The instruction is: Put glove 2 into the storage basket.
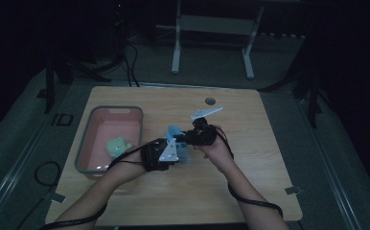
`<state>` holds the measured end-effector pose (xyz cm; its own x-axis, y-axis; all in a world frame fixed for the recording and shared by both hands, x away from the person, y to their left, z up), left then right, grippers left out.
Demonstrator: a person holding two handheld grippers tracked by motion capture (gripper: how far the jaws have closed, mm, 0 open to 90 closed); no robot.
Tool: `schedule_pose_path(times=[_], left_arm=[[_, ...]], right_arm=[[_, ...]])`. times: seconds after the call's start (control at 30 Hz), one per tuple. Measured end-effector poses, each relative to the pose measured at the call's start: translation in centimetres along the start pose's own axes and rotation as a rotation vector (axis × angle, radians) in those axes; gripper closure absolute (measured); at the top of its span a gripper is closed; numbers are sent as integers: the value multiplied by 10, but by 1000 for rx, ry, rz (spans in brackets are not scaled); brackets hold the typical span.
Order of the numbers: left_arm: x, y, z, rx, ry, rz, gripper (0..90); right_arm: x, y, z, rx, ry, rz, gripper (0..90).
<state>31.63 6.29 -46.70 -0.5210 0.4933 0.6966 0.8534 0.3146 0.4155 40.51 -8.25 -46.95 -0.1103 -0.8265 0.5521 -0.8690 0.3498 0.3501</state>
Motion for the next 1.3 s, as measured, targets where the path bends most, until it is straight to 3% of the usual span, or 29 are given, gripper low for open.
schedule_pose_path(times=[0.47, 0.87, 1.07, 1.3], left_arm=[[29, 17, 22, 24, 36, -49, 767], [54, 29, 59, 72, 89, -86, 767], [64, 32, 76, 85, 113, -92, 767], [78, 34, 111, 141, 157, -103, 767]], right_arm=[[-31, 18, -38, 50, 4, -12, 785], [-68, 33, -60, 63, 15, -56, 784], [-96, 42, -70, 64, 23, -93, 784], [-131, 52, -78, 67, 42, -122, 784]])
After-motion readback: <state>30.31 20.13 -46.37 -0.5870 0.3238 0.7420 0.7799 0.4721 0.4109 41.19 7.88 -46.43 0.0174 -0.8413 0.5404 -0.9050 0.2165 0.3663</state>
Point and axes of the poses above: each handheld gripper's, and its own axes: x roughly backward along the jaws, z roughly out of its underside, y roughly to its left, the point moved 3 cm from there along -x, roughly forward along the jaws, and after that the axes turned 7 degrees about -z, right-handed, at the moved point
